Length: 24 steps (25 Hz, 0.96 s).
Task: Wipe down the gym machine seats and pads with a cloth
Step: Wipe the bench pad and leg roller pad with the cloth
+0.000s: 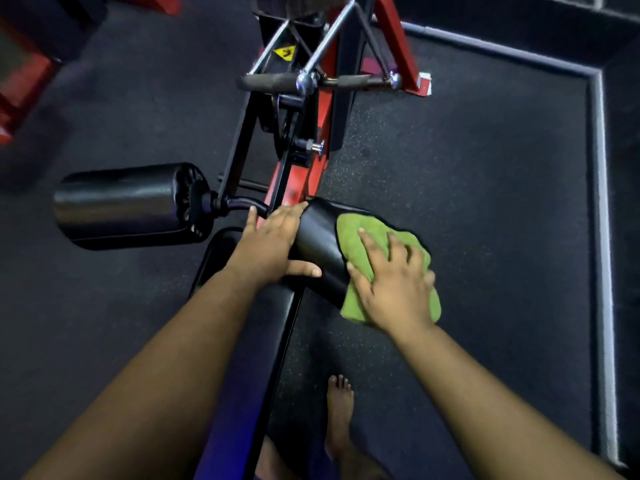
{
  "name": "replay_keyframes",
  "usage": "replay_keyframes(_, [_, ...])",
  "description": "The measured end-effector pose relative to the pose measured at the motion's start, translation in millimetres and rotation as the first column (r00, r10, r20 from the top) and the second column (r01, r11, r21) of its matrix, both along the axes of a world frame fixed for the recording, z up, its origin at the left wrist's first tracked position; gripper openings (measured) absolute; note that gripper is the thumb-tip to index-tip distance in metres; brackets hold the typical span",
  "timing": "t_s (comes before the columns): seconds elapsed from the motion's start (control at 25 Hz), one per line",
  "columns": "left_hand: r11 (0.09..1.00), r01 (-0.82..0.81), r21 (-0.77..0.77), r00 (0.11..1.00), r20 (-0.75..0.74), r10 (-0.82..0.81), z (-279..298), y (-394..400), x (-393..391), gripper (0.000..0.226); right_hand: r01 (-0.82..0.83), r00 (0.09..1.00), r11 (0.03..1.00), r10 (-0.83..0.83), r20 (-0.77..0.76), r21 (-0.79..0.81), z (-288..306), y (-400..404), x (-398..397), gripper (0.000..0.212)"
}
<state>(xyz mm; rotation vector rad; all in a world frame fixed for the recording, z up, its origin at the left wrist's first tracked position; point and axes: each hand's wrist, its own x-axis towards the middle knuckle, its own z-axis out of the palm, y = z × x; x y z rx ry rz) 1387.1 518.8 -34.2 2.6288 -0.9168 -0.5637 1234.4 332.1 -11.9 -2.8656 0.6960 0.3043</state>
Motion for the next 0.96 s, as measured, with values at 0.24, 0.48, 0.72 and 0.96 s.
replay_keyframes(0.24, [0.997, -0.003, 0.083, 0.999, -0.044, 0.006, 7.8, -11.9, 7.9, 0.130, -0.078, 0.994, 0.992, 0.085, -0.071, 0.101, -0.6, -13.2, 79.9, 0.056])
replay_keyframes(0.48, [0.986, -0.069, 0.153, 0.997, -0.005, 0.071, 26.3, 22.1, -33.5, 0.117, -0.215, 0.976, 0.976, 0.215, -0.023, -0.016, 41.2, -10.1, 44.1, 0.049])
replay_keyframes(0.72, [0.933, -0.324, 0.155, 0.917, -0.189, 0.350, 76.1, 93.2, -78.2, 0.102, -0.355, 0.934, 0.935, 0.354, -0.039, -0.001, 113.4, 41.9, 48.3, 0.048])
replay_keyframes(0.96, [0.846, -0.506, 0.166, 0.835, -0.149, 0.529, 106.9, 163.9, -82.9, 0.100, -0.532, 0.847, 0.847, 0.531, -0.010, -0.019, 151.2, 119.0, 103.2, 0.048])
